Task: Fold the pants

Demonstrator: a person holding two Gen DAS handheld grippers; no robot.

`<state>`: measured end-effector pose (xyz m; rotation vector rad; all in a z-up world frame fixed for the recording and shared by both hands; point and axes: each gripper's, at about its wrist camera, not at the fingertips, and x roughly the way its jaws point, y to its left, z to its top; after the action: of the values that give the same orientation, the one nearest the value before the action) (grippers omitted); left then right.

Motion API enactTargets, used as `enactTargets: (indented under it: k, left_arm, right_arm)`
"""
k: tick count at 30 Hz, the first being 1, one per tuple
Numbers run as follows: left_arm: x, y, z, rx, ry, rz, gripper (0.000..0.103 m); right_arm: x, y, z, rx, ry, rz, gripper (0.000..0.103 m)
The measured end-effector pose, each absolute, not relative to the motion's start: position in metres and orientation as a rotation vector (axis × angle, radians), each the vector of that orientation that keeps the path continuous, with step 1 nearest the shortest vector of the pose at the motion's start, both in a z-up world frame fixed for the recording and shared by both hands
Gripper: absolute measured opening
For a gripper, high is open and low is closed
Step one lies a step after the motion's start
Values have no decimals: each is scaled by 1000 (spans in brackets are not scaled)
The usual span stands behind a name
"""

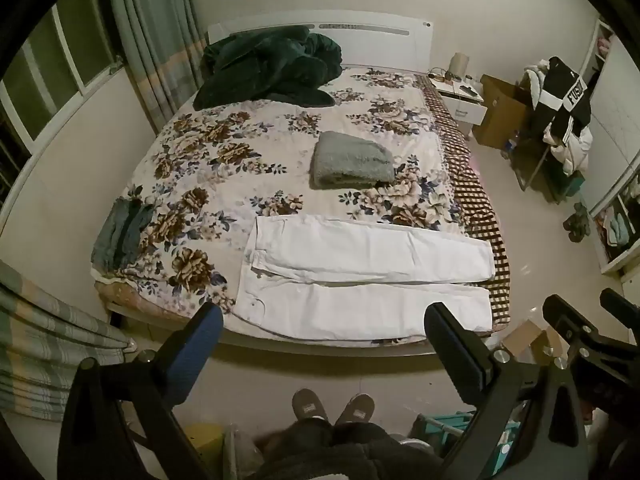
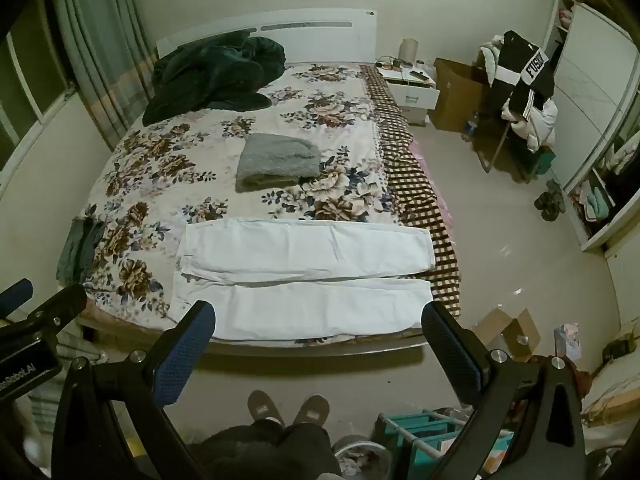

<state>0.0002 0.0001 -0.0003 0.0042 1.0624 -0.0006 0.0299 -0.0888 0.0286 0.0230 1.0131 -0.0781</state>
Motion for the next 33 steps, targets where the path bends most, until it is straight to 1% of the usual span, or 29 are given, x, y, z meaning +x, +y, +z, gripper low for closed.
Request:
enactTargets:
  k: [4, 24, 33]
  left_arm:
    - [-1, 0, 1, 5, 1035, 3, 103]
    - [-3, 14, 10, 7, 1035, 3, 103]
    - [3, 18, 22, 11, 1030, 7, 103]
  right_arm:
    - [29, -89, 29, 19, 1011, -77, 103]
    - [17, -78, 38, 15, 1006, -76, 103]
    - [15, -75, 59, -8, 988, -60, 103]
